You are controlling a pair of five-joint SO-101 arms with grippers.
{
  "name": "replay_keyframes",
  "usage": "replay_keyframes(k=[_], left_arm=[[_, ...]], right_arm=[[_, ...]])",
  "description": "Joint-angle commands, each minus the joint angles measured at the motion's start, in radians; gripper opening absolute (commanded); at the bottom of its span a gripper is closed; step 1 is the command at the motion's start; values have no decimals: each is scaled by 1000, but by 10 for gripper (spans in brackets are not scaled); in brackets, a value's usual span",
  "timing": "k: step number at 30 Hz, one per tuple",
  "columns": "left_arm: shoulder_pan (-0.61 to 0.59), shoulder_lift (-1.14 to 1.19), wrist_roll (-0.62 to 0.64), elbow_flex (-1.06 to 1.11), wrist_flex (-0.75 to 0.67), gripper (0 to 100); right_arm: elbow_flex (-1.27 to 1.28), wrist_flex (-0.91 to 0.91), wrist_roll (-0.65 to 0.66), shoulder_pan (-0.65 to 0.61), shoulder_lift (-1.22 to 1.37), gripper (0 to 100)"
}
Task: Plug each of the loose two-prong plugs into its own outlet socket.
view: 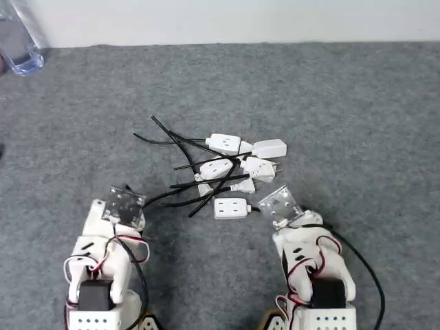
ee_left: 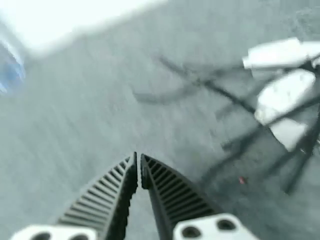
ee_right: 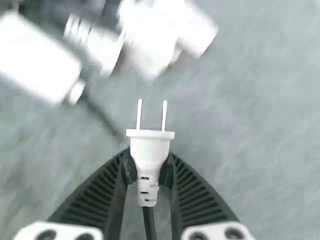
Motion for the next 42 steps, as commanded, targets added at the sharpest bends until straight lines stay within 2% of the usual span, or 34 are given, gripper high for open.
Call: replay_keyframes(k=[1, 8, 10, 14, 19, 27, 31, 34, 37, 42], left_arm=[[17, -15, 11, -108, -106, 16], [-48, -14, 331, -352, -207, 16], [-51, -14, 382, -369, -261, 16], [-14, -15, 381, -346, -299, 24], [-68, -15, 388, -358, -299, 97], [-66, -14, 390, -479, -112, 104], [-71, -14, 384, -463, -26, 105], [-75, -14, 374, -417, 40, 133], [-98, -14, 334, -352, 74, 214], [-167, -14, 331, -206, 34, 217]], right_arm=[[-78, -114, -11, 2, -12, 9], [-137, -292, -12, -71, -12, 9], [-153, -306, -12, -73, -12, 9], [-166, -239, -3, -74, -12, 9], [-181, -131, 64, -82, -12, 9], [-181, -156, 66, -70, -12, 9], [-212, -173, 64, 22, -12, 9], [-287, -174, 55, 145, -12, 9], [-371, -168, -52, 217, -12, 9], [-459, -165, -256, 295, -12, 9]])
